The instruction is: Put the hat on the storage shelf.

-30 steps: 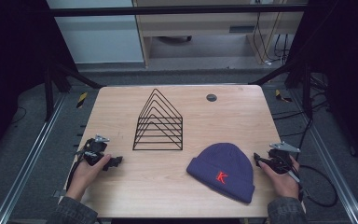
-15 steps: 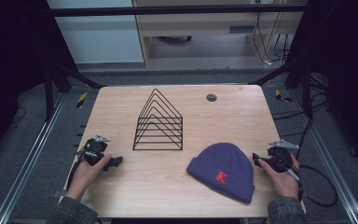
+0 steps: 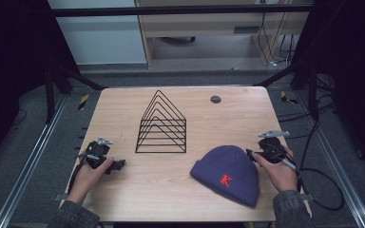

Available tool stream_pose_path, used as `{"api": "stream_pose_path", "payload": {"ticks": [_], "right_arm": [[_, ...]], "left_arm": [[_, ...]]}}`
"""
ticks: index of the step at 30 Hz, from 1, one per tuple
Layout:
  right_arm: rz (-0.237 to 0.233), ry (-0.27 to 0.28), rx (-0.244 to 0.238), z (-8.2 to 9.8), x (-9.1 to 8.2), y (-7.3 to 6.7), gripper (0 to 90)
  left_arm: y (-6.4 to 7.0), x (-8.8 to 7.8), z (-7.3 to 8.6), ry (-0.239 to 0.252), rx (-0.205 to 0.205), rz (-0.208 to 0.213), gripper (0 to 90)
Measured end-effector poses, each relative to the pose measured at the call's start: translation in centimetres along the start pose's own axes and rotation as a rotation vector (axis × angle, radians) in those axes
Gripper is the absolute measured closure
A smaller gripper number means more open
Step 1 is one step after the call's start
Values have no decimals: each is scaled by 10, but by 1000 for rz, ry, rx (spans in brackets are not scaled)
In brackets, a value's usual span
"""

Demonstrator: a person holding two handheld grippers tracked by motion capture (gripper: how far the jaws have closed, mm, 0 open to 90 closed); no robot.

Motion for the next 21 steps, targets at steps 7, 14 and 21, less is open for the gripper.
{"api": "stream_pose_path", "payload": {"ticks": [7, 14, 21], "right_arm": [[-70, -86, -53, -24, 13, -5, 444], [-138, -114, -56, -33, 26, -10, 520], [-168, -155, -22, -30, 38, -14, 504]], "left_arm": [[0, 0, 0, -3, 7, -2, 0], [0, -1, 0, -12, 12, 0, 0], [1, 0, -1, -12, 19, 1, 0]]}}
Point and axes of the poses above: each handheld gripper's, and its own axes: x roughly forward along the jaws, z roughly out of its underside, y roughly to its right, the point moved 2 cm from there along x, roughly forward along the jaws, and after that the axes turned 14 degrees about -y, right-handed, at the moved point
